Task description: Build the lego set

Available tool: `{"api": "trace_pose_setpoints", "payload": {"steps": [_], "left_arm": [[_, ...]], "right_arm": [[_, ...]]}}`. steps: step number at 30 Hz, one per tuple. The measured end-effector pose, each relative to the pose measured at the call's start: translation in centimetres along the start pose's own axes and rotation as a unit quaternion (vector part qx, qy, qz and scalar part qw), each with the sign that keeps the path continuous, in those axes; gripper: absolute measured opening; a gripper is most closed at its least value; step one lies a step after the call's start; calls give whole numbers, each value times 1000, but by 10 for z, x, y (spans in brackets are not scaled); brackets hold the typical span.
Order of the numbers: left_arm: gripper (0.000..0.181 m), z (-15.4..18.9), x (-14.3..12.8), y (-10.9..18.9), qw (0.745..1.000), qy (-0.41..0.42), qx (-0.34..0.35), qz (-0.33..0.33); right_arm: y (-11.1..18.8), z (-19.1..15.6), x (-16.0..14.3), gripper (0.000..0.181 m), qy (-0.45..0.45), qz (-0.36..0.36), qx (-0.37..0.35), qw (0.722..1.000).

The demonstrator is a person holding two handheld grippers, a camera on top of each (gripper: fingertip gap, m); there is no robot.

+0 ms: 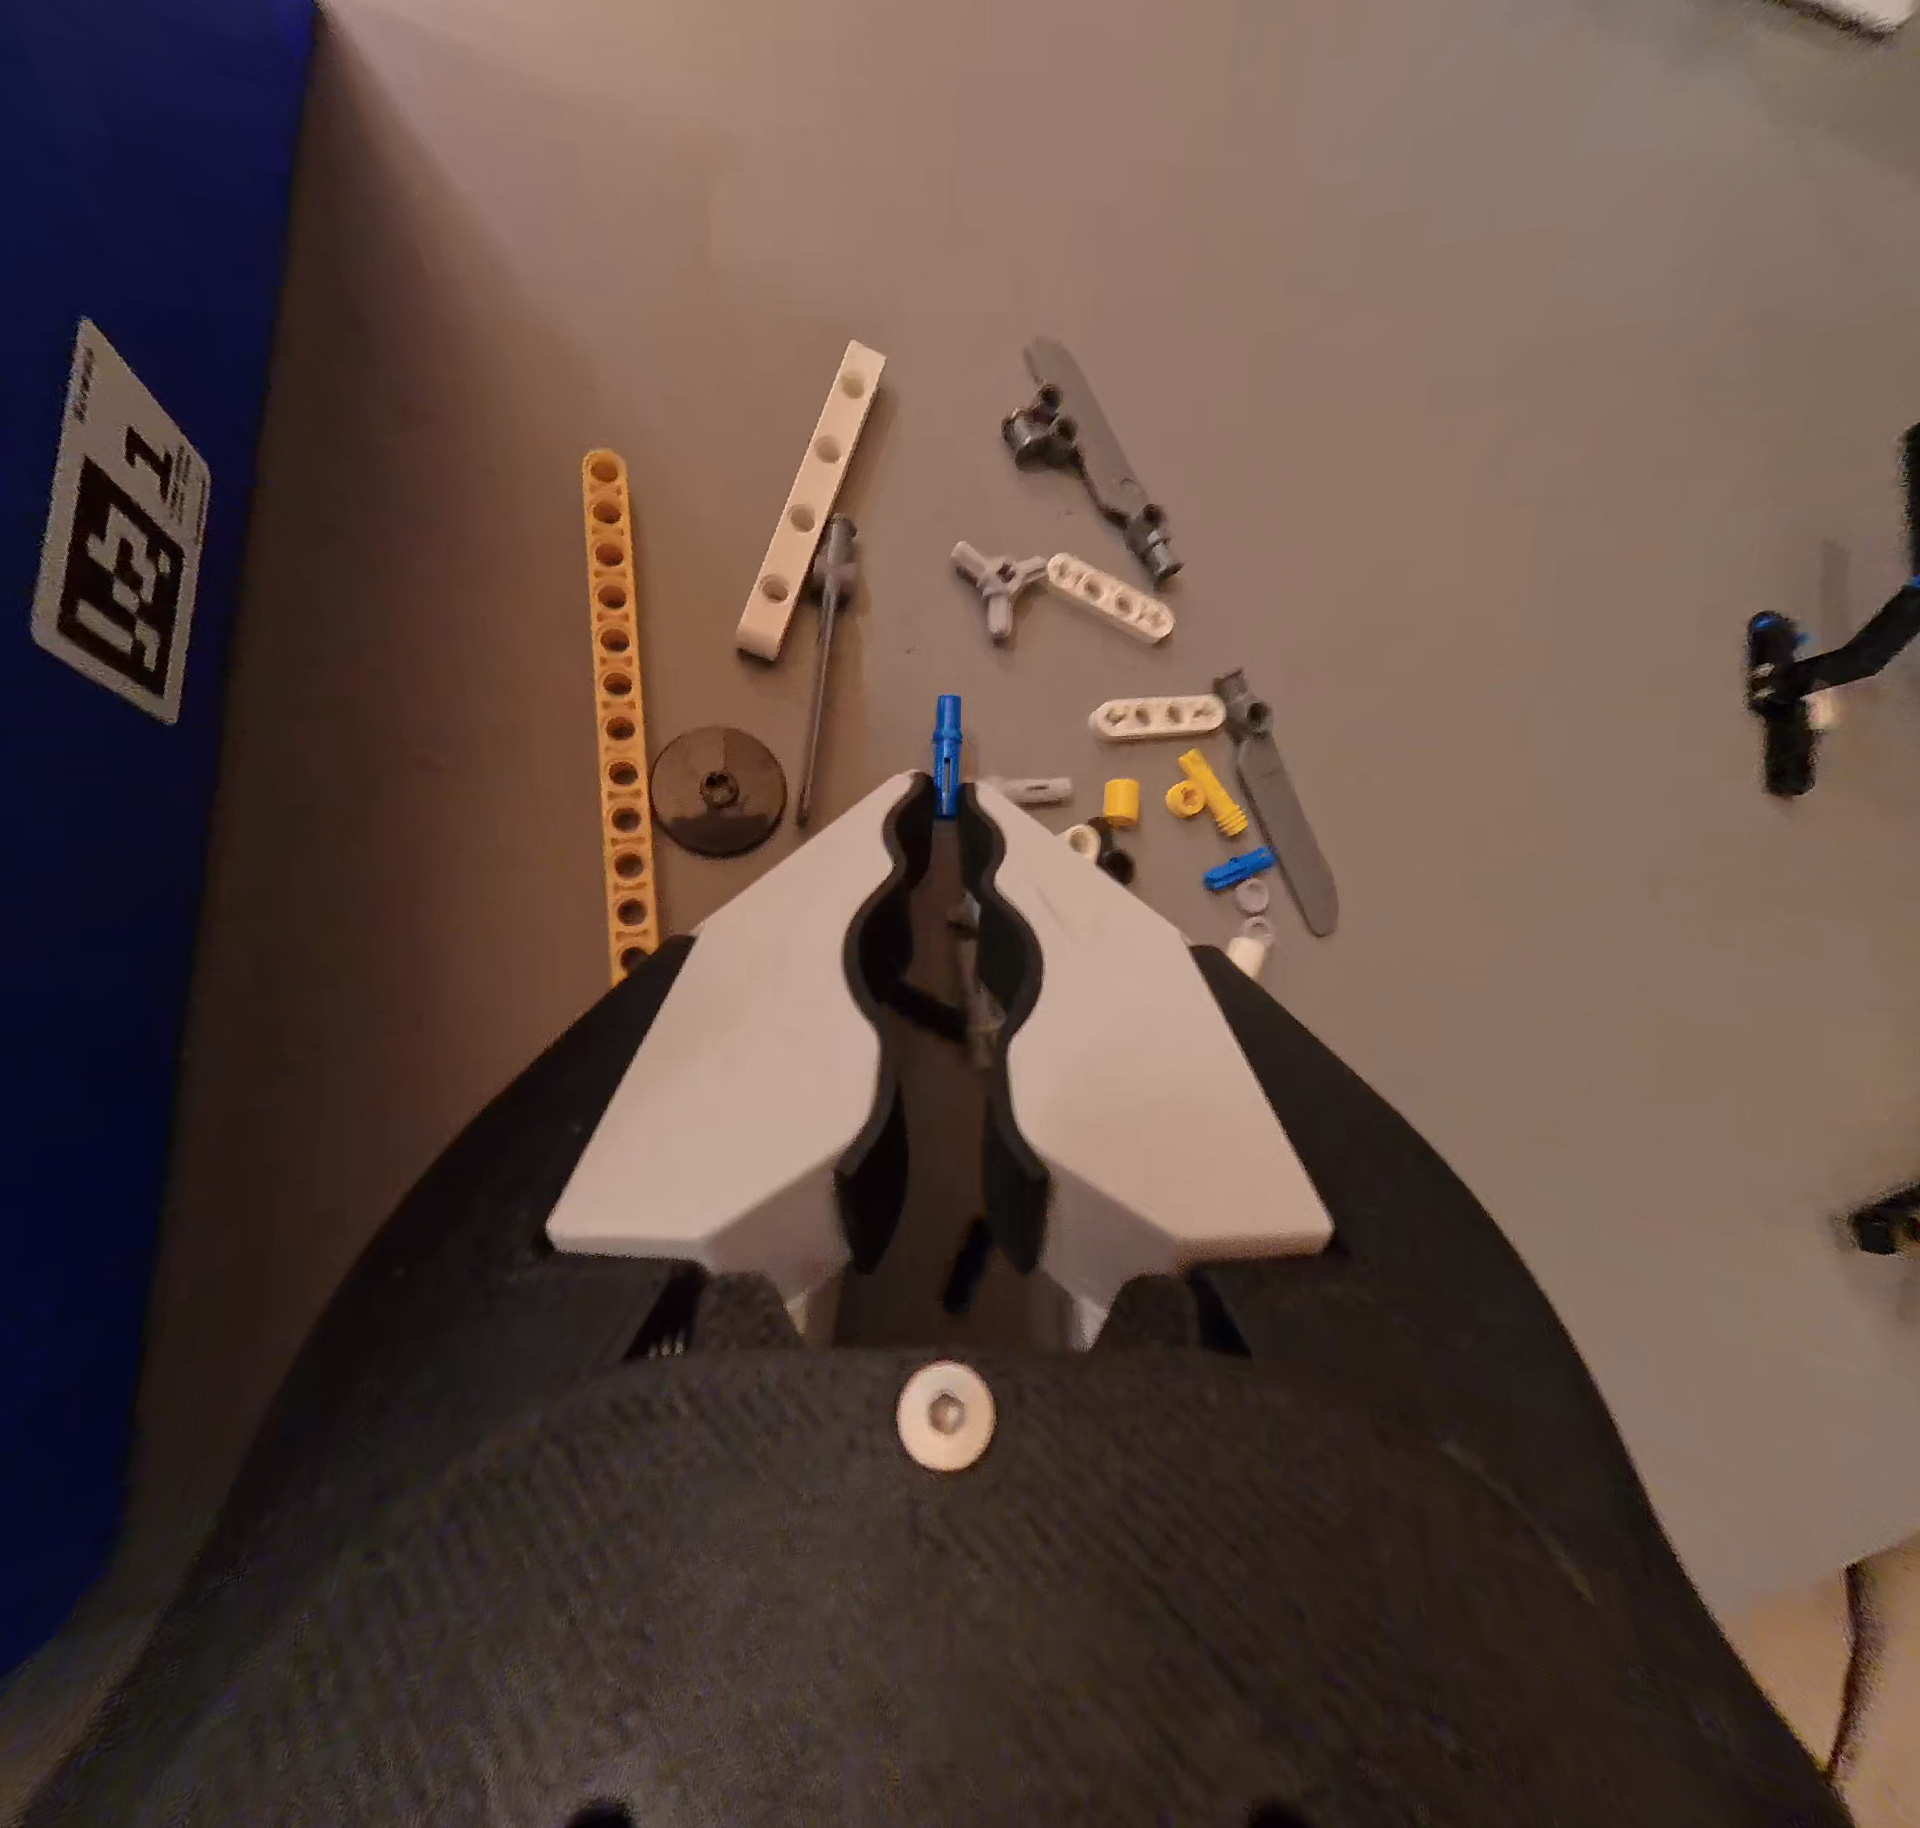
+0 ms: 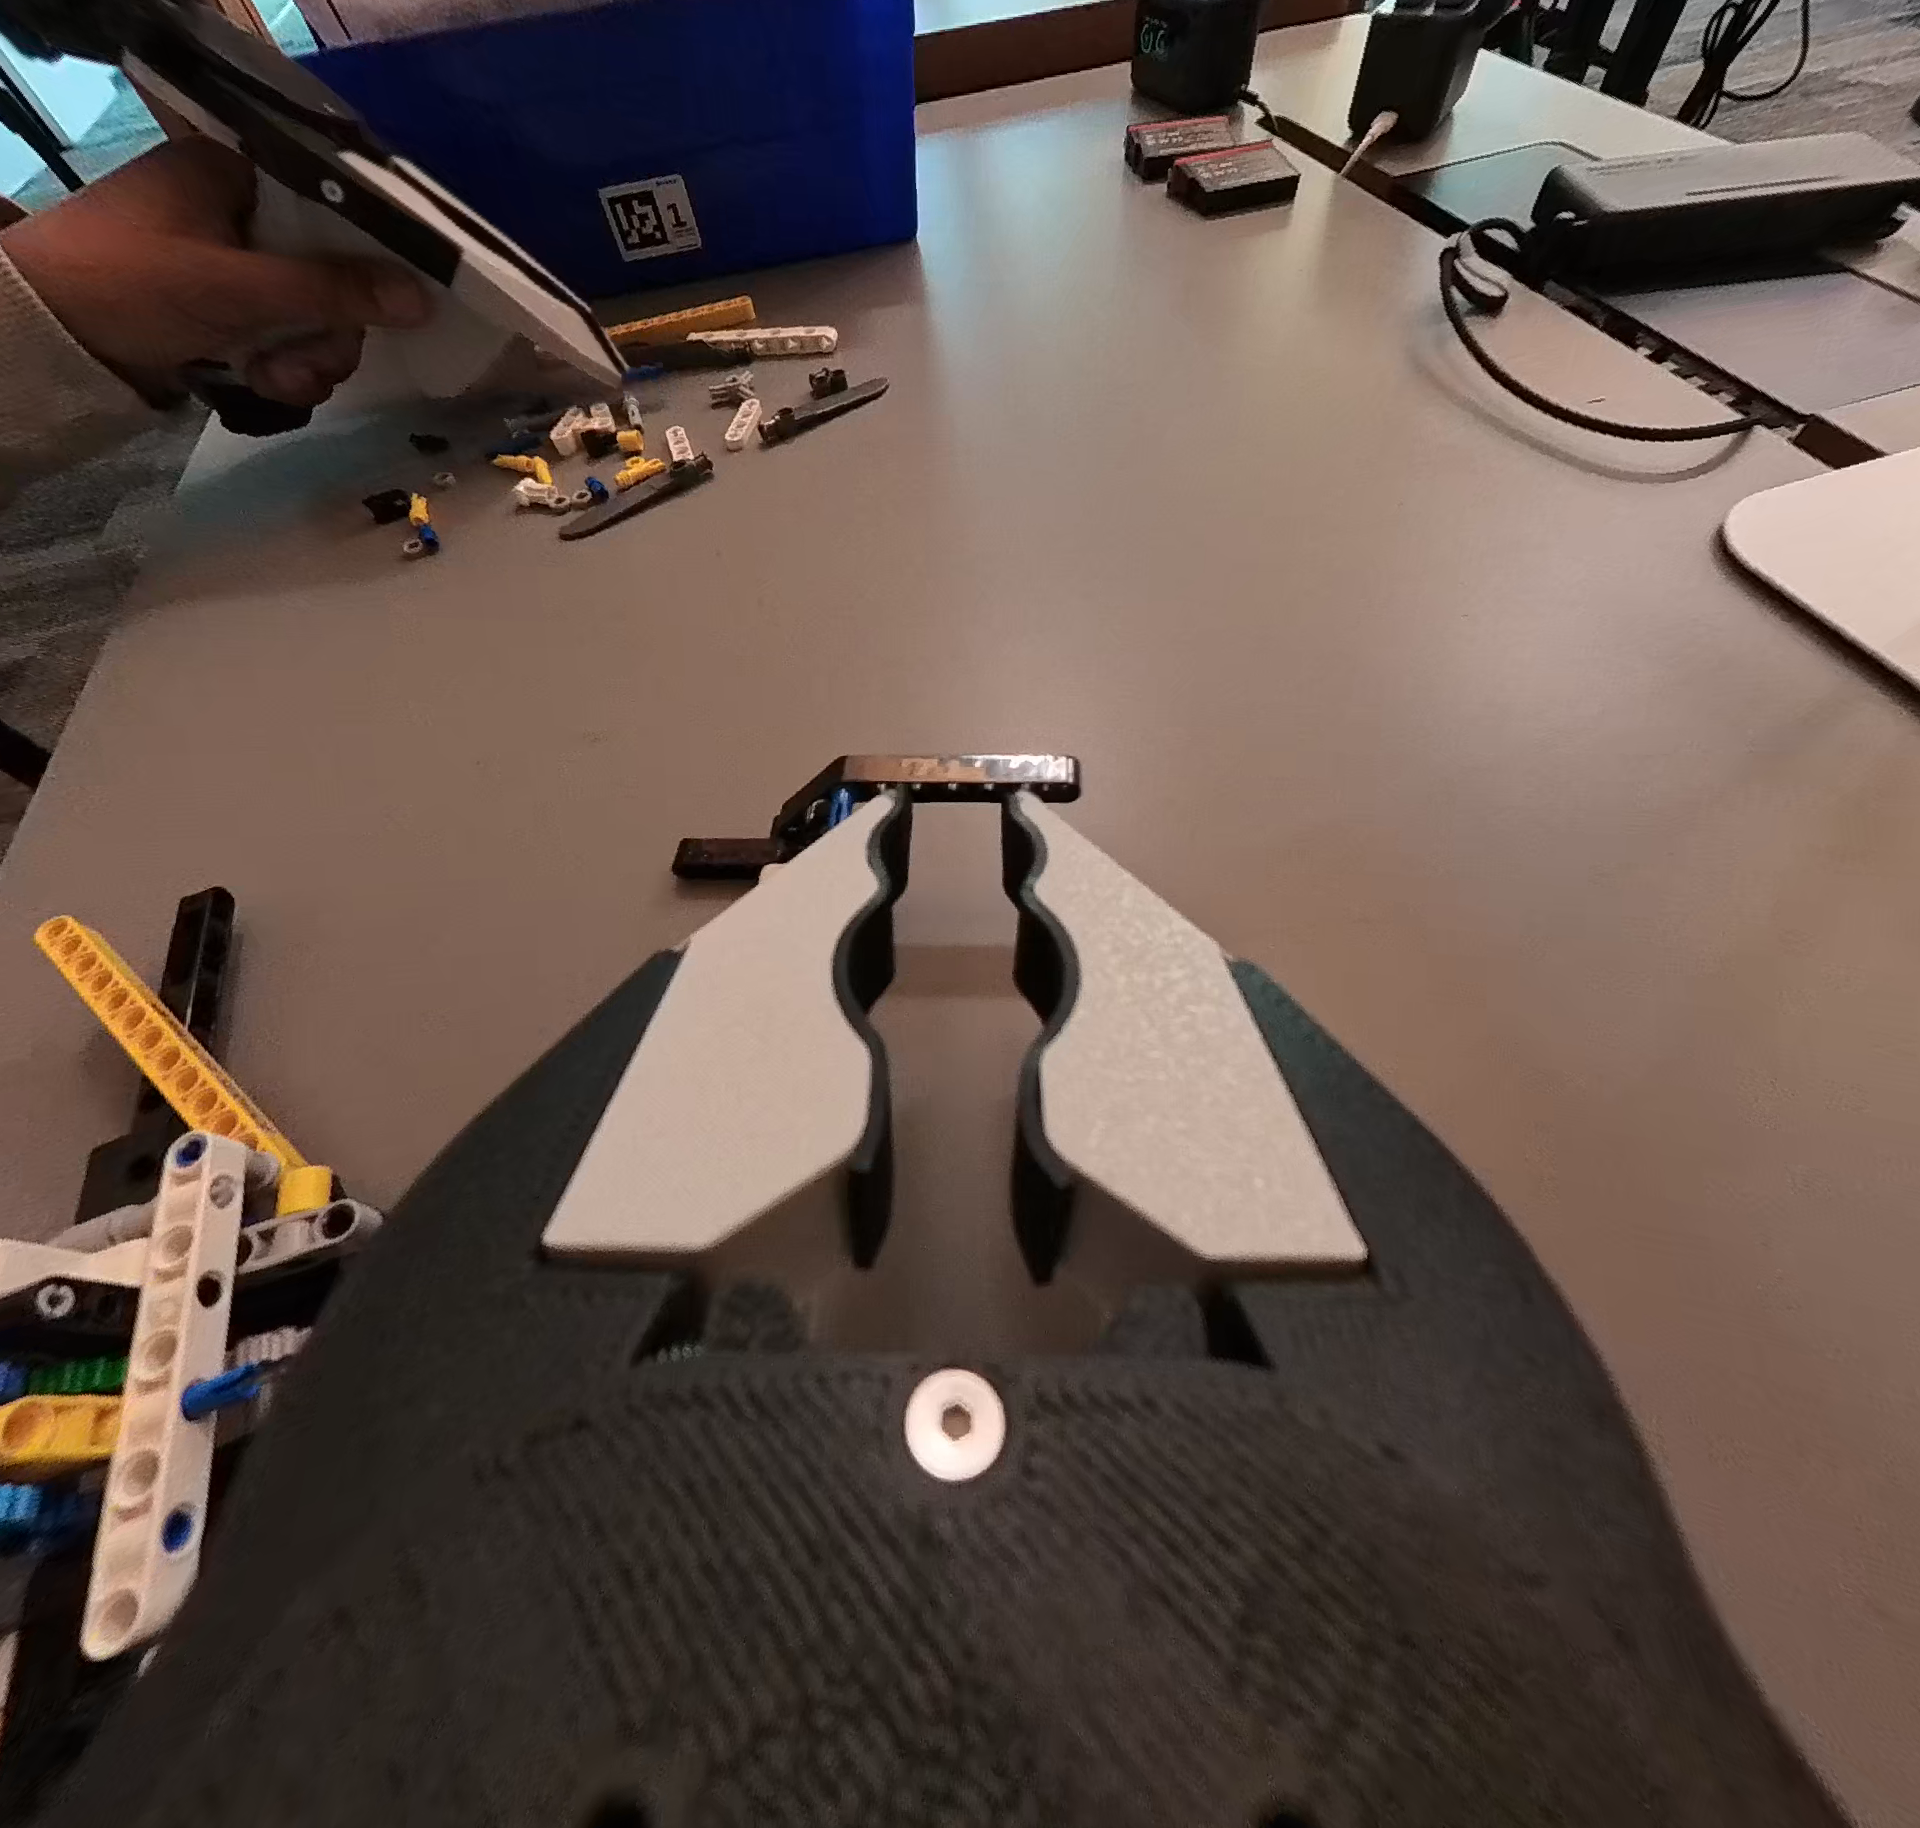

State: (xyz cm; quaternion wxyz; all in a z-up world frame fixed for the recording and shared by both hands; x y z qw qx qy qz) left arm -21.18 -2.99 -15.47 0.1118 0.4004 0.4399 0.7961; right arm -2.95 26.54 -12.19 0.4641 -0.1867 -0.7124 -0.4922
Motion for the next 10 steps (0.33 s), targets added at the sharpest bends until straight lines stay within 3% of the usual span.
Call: {"api": "trace_pose_setpoints", "payload": {"steps": [1, 3, 5, 8, 10], "left_arm": [[4, 4, 4, 4, 1000, 0, -12, 16], [3, 20, 16, 16, 996, 5, -58, 63], [3, 51, 32, 30, 980, 24, -151, 127], [2, 112, 47, 45, 923, 65, -335, 178], [2, 155, 49, 43, 873, 96, -449, 167]], "right_arm": [[2, 1, 1, 15, -1, 6, -5, 1000], [11, 5, 8, 15, 11, 49, -36, 998], [32, 6, 23, 18, 55, 125, -97, 986], [59, -18, 47, 22, 163, 198, -152, 954], [61, -40, 54, 22, 242, 206, -178, 931]]}}
Point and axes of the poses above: each gripper's, where its closed fingertips meet, y back along the fingers, x out of its top, z = x × y across the jaws, the point moved 4 cm from there along y, back along the fingers, and after that the axes turned 9 degrees about -z, right-handed, at the moved point
